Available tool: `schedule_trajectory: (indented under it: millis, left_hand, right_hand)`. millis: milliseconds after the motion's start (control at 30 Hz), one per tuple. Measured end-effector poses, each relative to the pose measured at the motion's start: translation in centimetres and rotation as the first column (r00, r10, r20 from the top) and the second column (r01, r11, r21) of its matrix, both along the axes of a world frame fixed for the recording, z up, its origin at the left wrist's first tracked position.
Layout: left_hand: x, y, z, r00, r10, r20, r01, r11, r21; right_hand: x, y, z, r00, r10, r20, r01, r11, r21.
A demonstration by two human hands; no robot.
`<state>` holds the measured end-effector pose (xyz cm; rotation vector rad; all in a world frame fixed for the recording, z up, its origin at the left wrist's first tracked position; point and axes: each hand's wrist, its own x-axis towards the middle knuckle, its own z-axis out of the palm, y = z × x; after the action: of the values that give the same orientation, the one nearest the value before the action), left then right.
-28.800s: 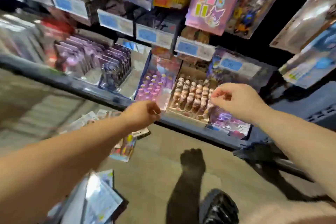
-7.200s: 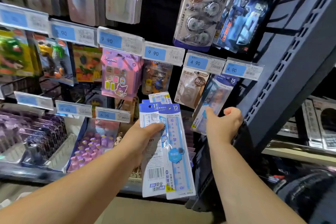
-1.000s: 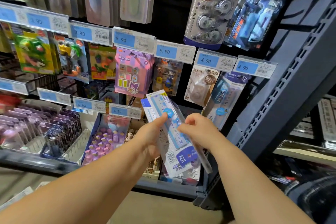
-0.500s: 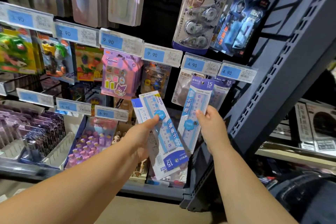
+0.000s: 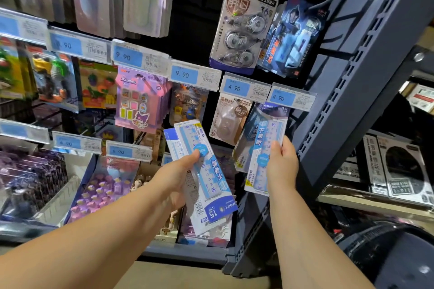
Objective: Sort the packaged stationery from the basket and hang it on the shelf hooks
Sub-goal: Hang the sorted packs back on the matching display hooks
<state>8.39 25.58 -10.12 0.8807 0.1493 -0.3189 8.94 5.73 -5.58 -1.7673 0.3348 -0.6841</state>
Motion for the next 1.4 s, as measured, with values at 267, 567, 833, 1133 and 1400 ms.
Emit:
schedule_trajectory:
  millis: [267, 567, 833, 1133, 1400]
  left_hand:
    - [0.2, 0.2, 0.3, 1.000, -0.004, 0.000, 0.004, 1.000, 0.002]
    - [0.0, 0.4, 0.5, 1.000, -0.021, -0.007, 0.021, 1.000, -0.011]
    - [-0.3, 0.9, 0.6, 1.000, -0.025, 0.009, 0.025, 1.000, 0.018]
    - [-0.4, 2.3, 0.5, 0.998, 0.046, 0.043, -0.044, 0.998, -0.047]
    - [-0.2, 5.3, 0.5, 0.991, 0.130, -0.021, -0.130, 0.992, 0.002]
  right_hand:
    - [0.8, 0.1, 0.0, 0.995, -0.097, 0.019, 0.097, 0.995, 0.006]
    - [1.6, 0.7, 0.0, 0.979, -0.204, -0.003, 0.204, 0.979, 0.030]
    - [0.4, 3.7, 0.1, 0.973, -0.135, 0.185, 0.187, 0.935, -0.300]
    - [-1.5, 5.3, -0.1, 0.329, 0.667, -0.668, -0.837, 0.534, 0.121]
    - [-1.1, 4.3, -0.3, 0.407, 0.670, -0.621, -0.780, 0.609, 0.146]
